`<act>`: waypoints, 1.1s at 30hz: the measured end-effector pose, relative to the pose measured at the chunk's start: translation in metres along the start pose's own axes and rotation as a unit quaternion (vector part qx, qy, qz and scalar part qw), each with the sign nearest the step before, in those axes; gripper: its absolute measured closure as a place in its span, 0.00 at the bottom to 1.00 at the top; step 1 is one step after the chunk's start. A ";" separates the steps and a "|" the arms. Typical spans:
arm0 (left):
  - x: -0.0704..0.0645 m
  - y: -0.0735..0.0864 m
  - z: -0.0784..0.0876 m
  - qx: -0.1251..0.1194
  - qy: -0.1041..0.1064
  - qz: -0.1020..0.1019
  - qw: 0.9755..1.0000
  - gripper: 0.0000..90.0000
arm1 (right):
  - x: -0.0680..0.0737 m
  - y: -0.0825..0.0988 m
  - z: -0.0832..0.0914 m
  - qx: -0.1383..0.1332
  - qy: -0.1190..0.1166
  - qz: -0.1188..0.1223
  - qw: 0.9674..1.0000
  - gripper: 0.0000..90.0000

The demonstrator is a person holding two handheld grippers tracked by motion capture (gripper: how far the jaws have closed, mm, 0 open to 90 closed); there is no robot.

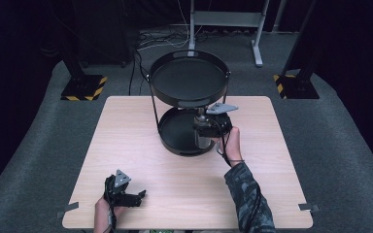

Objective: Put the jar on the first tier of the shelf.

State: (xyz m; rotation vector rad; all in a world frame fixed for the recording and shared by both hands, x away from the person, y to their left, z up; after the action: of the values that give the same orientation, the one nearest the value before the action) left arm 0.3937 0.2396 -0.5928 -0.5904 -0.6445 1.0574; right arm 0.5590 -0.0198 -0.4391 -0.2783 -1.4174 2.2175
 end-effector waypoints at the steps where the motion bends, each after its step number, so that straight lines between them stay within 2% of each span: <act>1: 0.000 0.000 0.000 0.000 0.000 0.000 1.000 0.01 | 0.000 0.000 -0.001 -0.001 0.000 0.000 1.000 0.34; 13: 0.000 0.000 0.000 -0.001 -0.001 0.000 1.000 0.01 | 0.001 -0.001 -0.010 -0.002 0.003 -0.009 1.000 0.34; 14: 0.000 0.000 0.000 -0.001 -0.001 -0.001 1.000 0.01 | 0.000 -0.002 -0.011 -0.006 0.003 -0.002 1.000 0.34; 19: 0.000 0.000 0.000 -0.001 -0.002 -0.001 1.000 0.01 | -0.001 -0.001 -0.017 -0.004 0.004 -0.002 1.000 0.34; 24: 0.000 0.000 0.000 -0.001 -0.002 -0.001 1.000 0.01 | -0.002 0.002 -0.023 -0.005 0.007 -0.006 1.000 0.34; 25: 0.000 0.000 0.000 -0.001 -0.002 -0.002 1.000 0.01 | 0.000 0.003 -0.024 -0.001 0.006 -0.021 1.000 0.34; 33: 0.000 0.000 0.000 -0.001 -0.002 -0.002 1.000 0.01 | -0.005 0.005 -0.032 -0.006 0.015 -0.011 1.000 0.34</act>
State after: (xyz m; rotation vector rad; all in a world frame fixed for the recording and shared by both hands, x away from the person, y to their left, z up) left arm 0.3936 0.2396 -0.5925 -0.5898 -0.6500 1.0550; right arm 0.5756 0.0013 -0.4578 -0.2965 -1.4129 2.1782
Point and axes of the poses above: each handheld gripper's, and its own axes: z roughly backward along the jaws, y roughly out of its underside, x roughly to its left, the point moved 9 cm from there along -z, roughly forward along the jaws, and after that the axes turned 15 degrees about -y, right-handed, at the moved point
